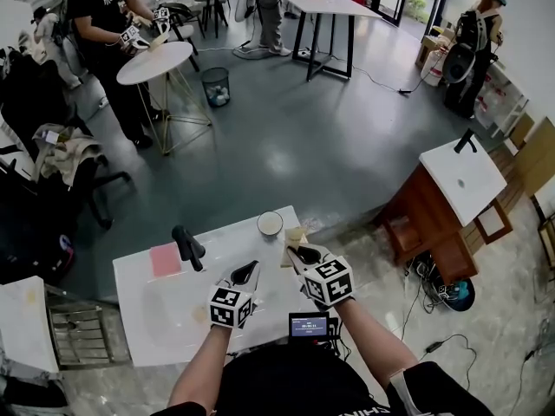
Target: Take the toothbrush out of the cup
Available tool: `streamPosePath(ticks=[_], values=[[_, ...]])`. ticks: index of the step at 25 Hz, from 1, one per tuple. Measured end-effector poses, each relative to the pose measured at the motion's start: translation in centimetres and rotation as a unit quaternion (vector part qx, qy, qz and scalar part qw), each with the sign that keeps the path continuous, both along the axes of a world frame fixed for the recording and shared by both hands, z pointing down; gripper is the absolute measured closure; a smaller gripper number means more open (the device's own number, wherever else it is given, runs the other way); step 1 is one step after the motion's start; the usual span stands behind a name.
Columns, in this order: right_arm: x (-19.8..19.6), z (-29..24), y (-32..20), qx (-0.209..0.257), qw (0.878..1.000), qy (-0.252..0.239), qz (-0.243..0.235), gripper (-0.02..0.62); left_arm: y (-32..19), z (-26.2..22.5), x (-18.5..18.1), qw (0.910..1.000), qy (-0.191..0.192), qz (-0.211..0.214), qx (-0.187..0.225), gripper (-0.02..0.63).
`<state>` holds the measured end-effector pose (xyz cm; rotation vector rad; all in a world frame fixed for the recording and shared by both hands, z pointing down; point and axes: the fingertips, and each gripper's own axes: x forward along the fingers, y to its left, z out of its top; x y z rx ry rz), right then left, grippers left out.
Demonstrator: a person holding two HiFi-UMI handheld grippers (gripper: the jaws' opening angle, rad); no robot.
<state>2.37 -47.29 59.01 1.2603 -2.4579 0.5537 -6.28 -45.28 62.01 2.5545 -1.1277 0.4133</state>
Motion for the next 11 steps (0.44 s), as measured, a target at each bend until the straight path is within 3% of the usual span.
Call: streamPosePath(ticks=[11], values=[[0.1, 0.18, -0.24, 0.0, 1.0, -0.002, -0.002, 0.561, -0.01, 0.34, 0.18, 1.0, 0.002, 0.0, -0.004, 0.597]])
